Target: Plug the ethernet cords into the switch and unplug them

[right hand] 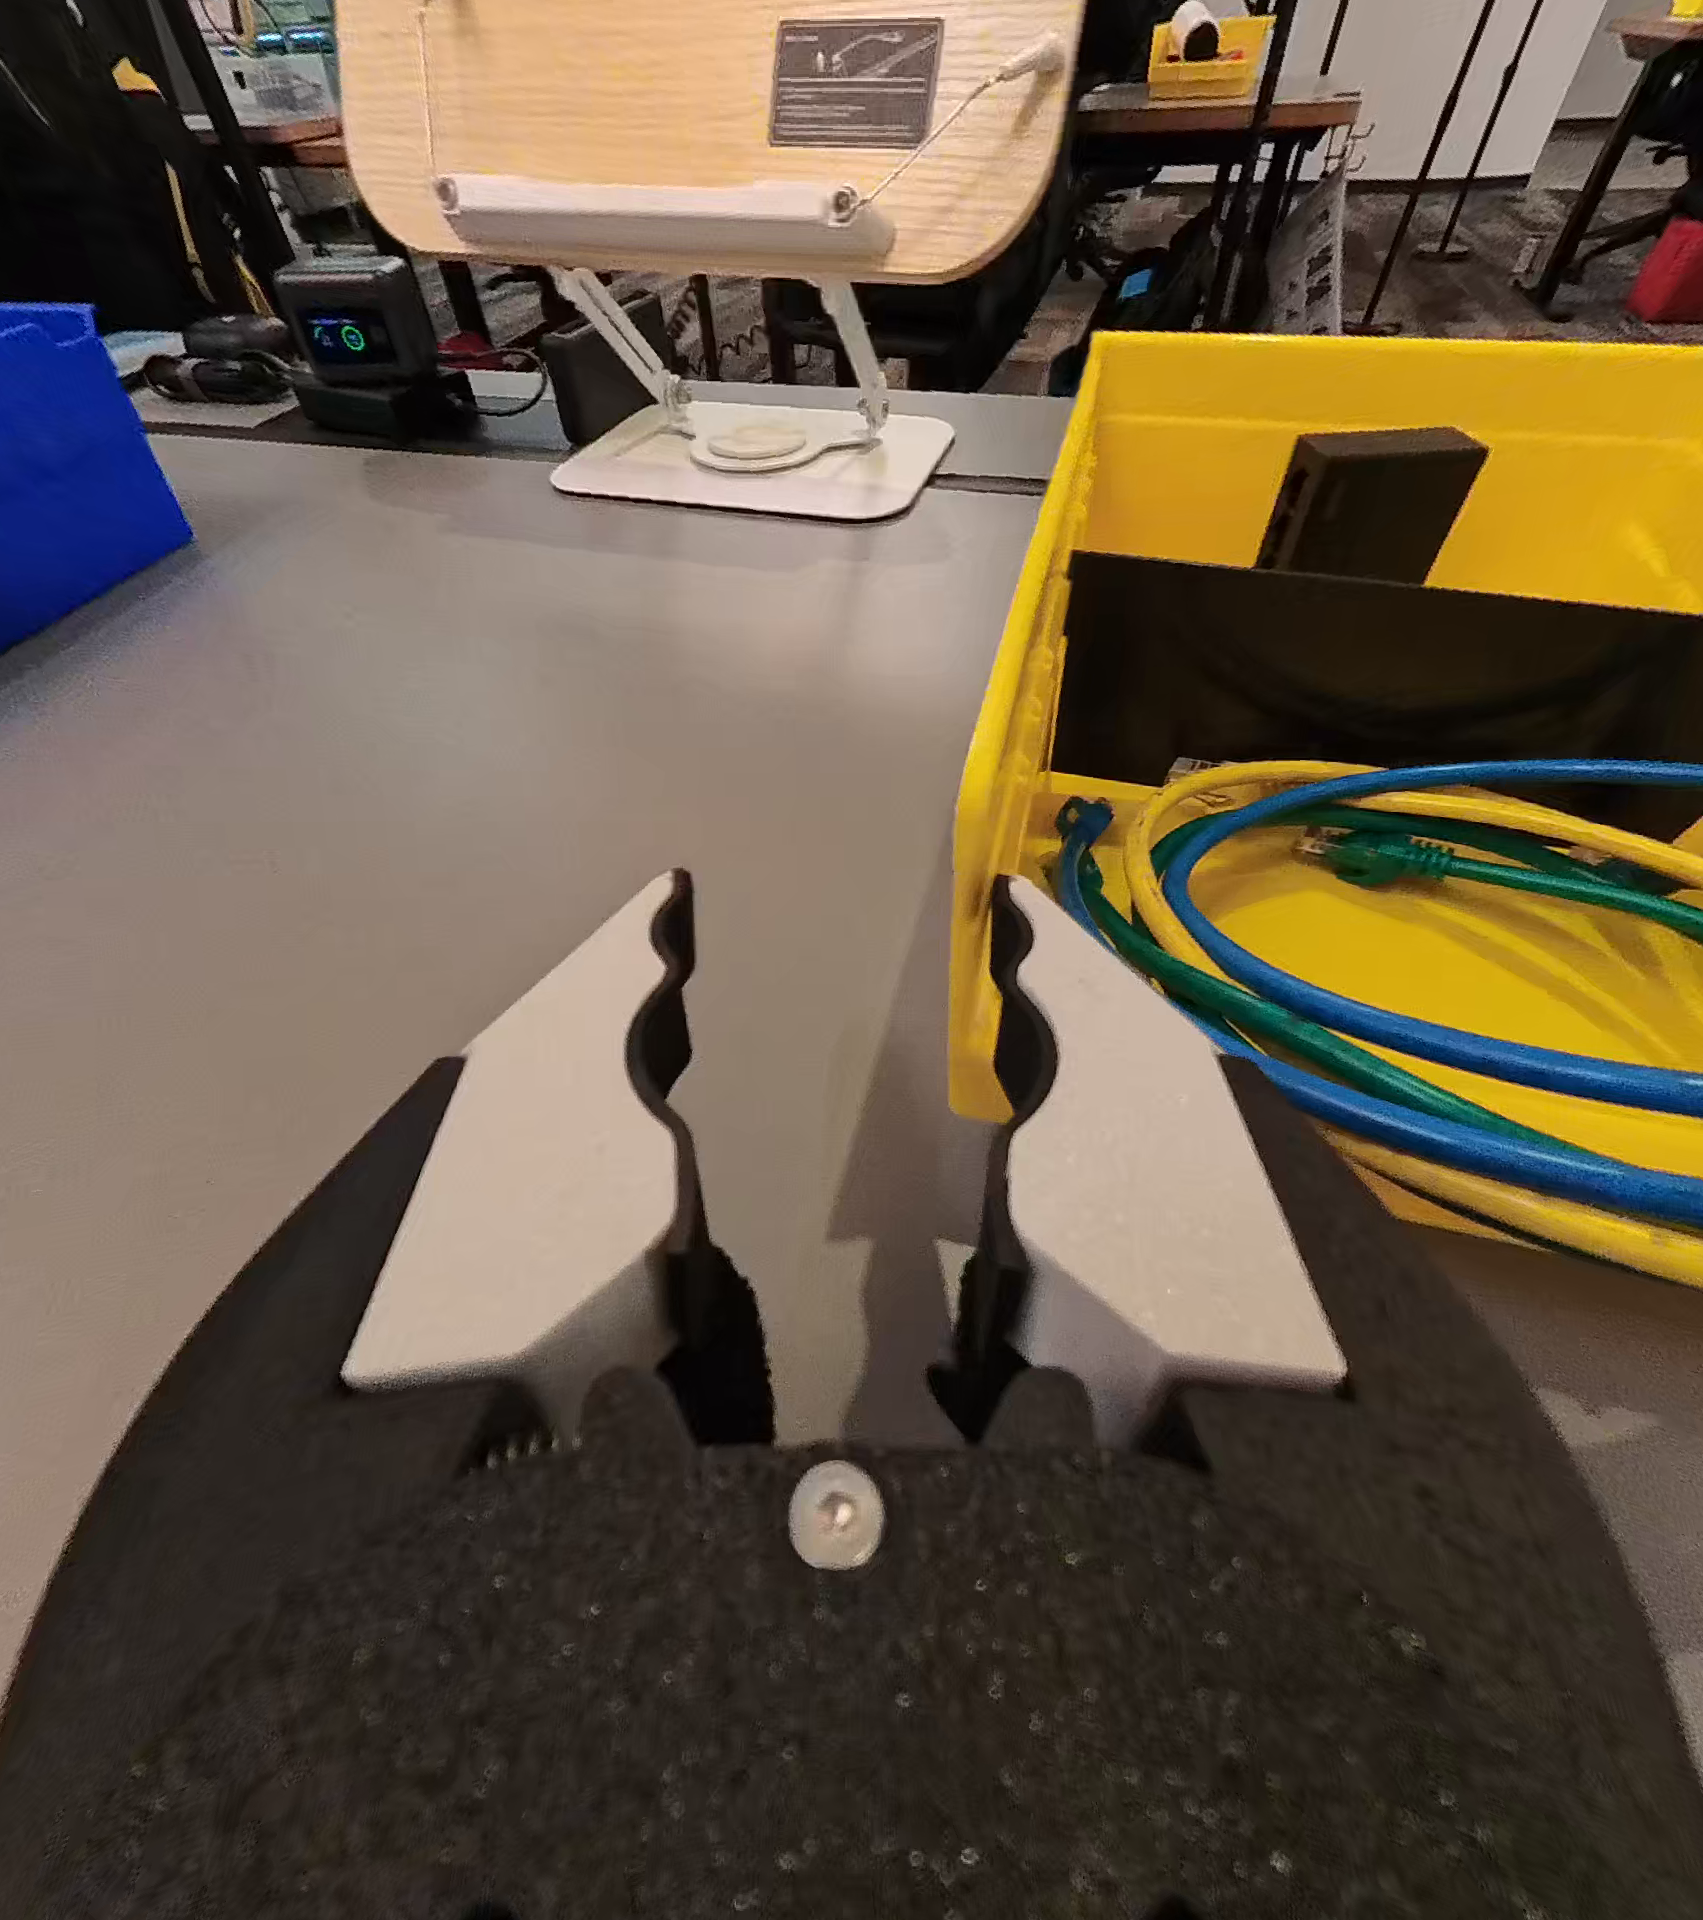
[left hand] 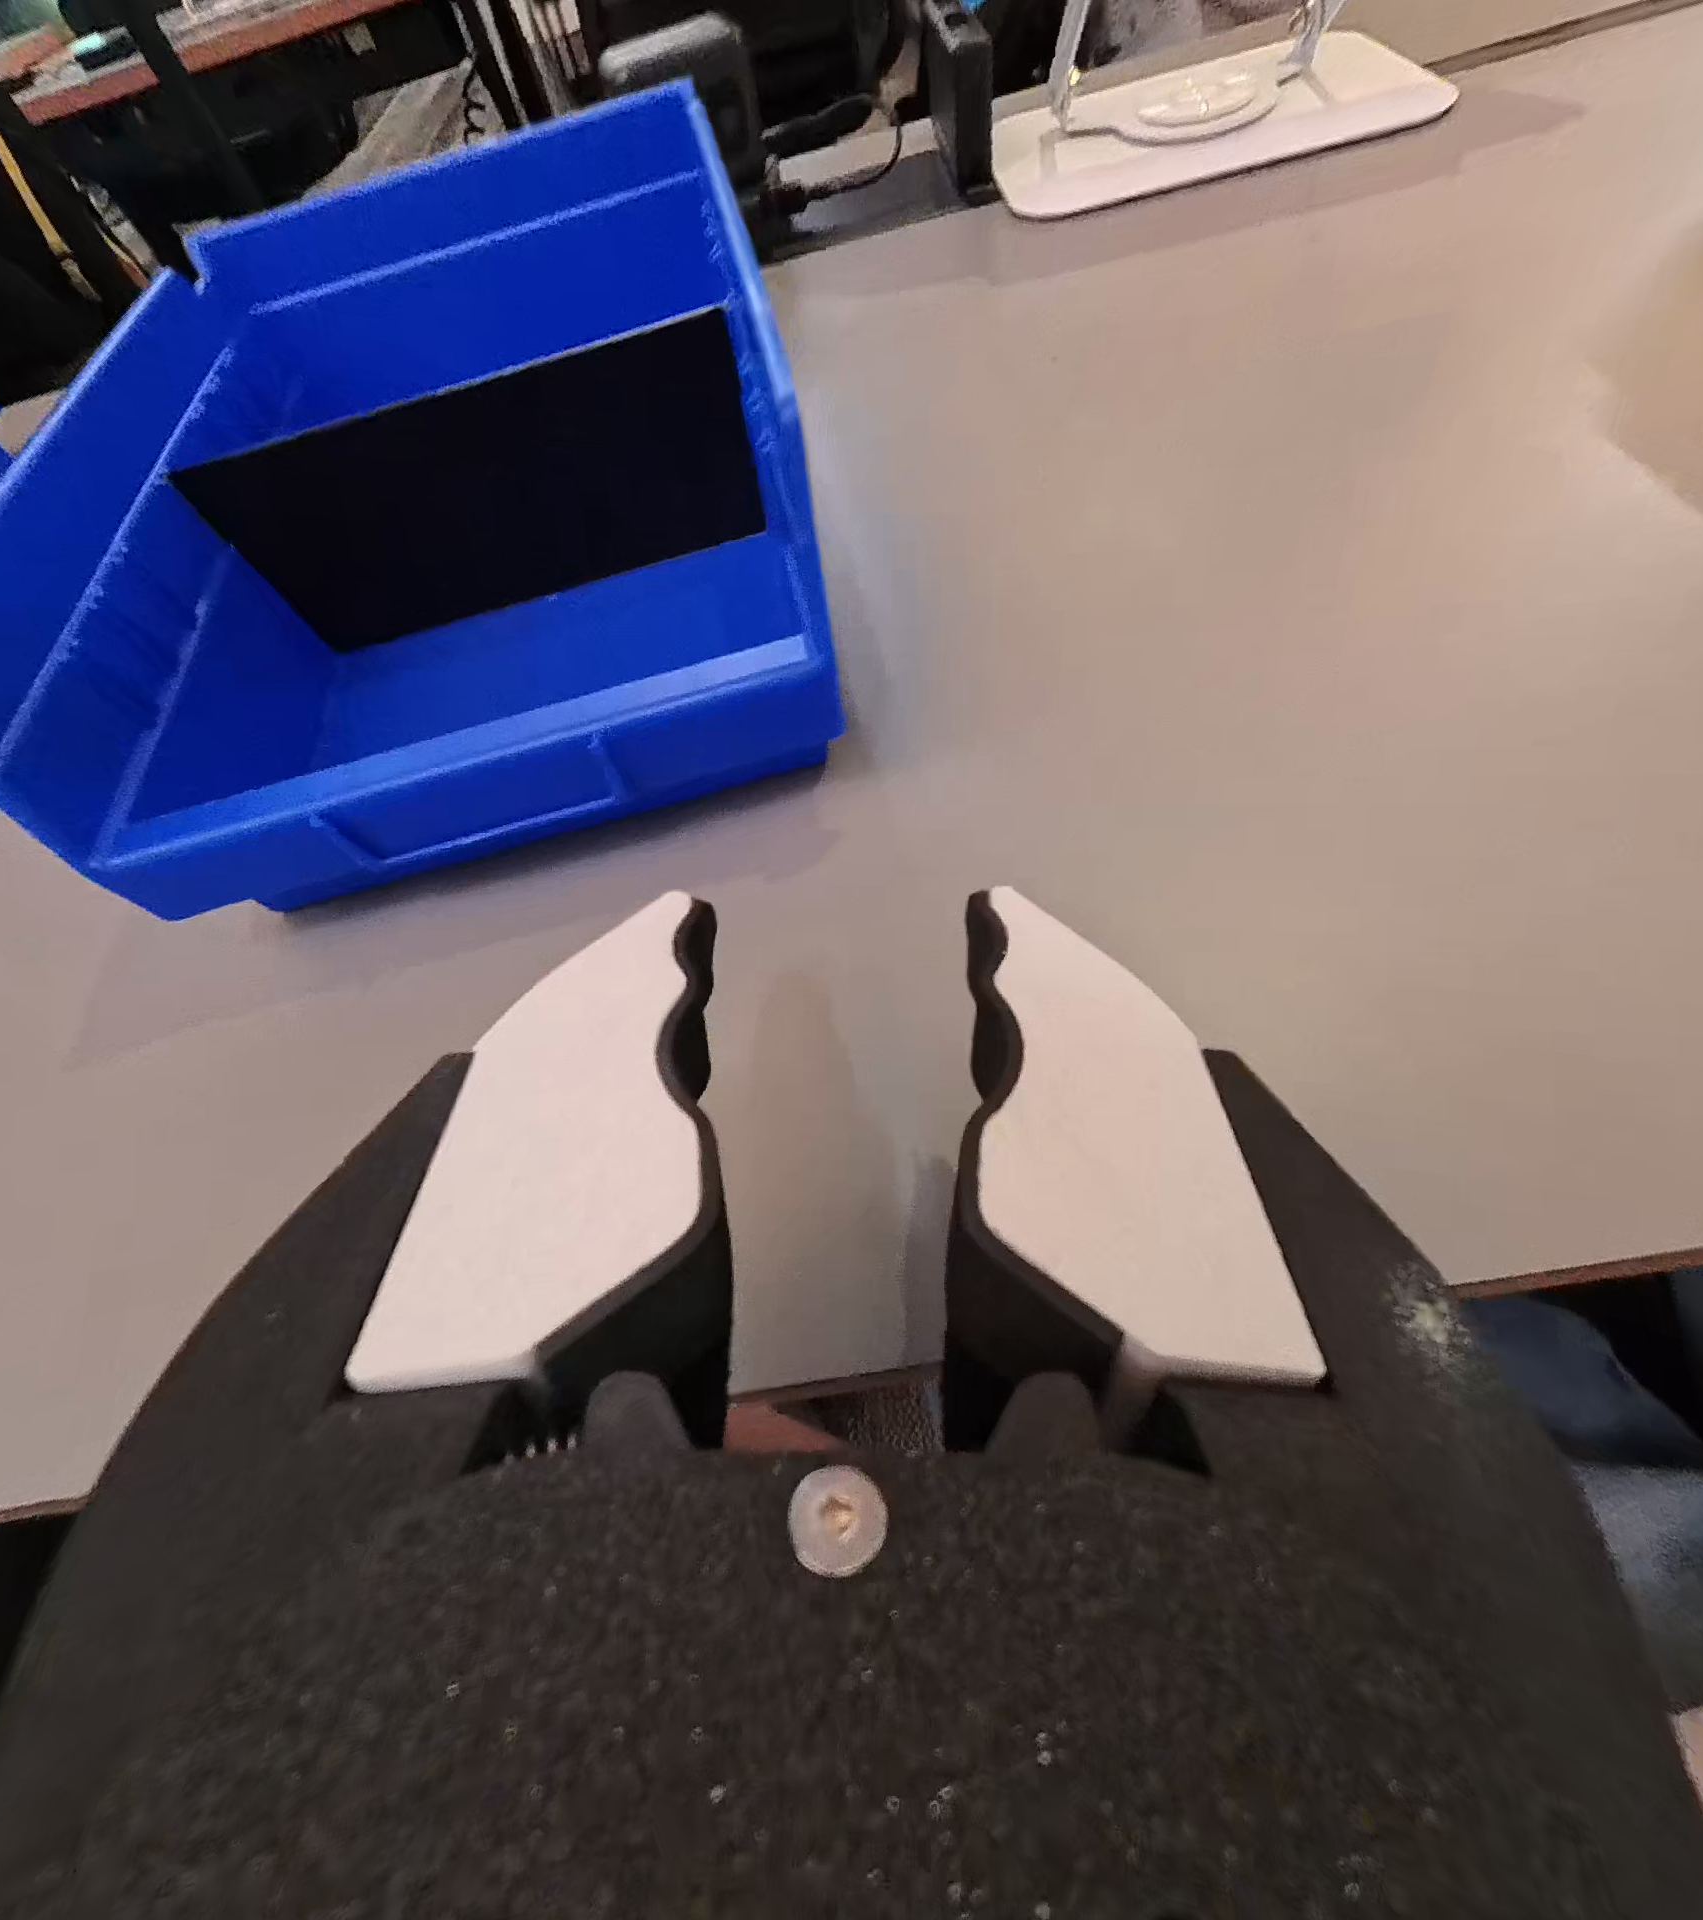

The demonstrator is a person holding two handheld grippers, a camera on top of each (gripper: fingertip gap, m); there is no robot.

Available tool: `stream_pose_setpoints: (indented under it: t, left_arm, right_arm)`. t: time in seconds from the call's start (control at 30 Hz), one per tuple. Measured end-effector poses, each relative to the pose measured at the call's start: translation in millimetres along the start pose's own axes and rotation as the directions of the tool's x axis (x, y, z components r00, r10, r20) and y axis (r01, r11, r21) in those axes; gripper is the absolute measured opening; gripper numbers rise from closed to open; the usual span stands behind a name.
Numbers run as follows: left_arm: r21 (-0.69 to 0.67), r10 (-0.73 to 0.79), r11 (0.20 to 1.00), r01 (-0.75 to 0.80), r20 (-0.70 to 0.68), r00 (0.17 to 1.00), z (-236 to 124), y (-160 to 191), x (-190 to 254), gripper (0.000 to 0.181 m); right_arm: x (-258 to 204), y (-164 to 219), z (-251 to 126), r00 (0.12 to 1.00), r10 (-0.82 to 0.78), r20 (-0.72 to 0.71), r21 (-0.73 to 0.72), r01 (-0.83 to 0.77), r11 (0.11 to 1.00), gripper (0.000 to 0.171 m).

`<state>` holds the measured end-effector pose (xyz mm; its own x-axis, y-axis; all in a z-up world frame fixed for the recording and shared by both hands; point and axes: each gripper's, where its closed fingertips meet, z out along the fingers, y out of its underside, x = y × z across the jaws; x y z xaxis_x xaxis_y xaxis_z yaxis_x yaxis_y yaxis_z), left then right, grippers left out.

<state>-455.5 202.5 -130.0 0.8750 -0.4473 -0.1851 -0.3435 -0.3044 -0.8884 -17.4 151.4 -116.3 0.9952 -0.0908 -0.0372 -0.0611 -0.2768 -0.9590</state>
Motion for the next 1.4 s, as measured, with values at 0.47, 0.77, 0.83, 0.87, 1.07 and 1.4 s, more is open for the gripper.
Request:
stream_pose_setpoints:
  t: [0.47,0.77,0.83,0.87,1.07,1.4]
  left_arm:
    - [0.064,0.043,0.998,-0.021,-0.373,0.927,28,-47,157,0.054]
    - [0.077,0.087,0.996,-0.051,-0.595,0.799,56,-93,287,0.049]
    - [0.102,0.092,0.994,-0.037,-0.615,0.783,64,-114,309,0.048]
    - [0.108,0.089,0.994,-0.028,-0.62,0.779,70,-122,319,0.047]
    - [0.057,0.075,0.997,-0.052,-0.572,0.817,107,-125,354,0.027]
    - [0.126,0.094,0.991,-0.044,-0.422,0.902,110,-132,305,0.006]
  right_arm:
    - [-88,-15,-75,0.96,-0.218,0.178,0.166,0.189,0.968,0.05]
    - [96,3,-109,0.934,0.071,-0.35,0.149,-0.019,0.989,0.044]
    - [115,10,-103,0.914,0.132,-0.383,0.135,-0.086,0.987,0.043]
    - [122,11,-100,0.906,0.142,-0.399,0.131,-0.096,0.987,0.04]
    - [120,18,-74,0.913,0.113,-0.391,0.079,-0.089,0.993,0.013]
    - [77,-12,-59,0.889,0.037,-0.456,0.109,0.015,0.994,0.003]
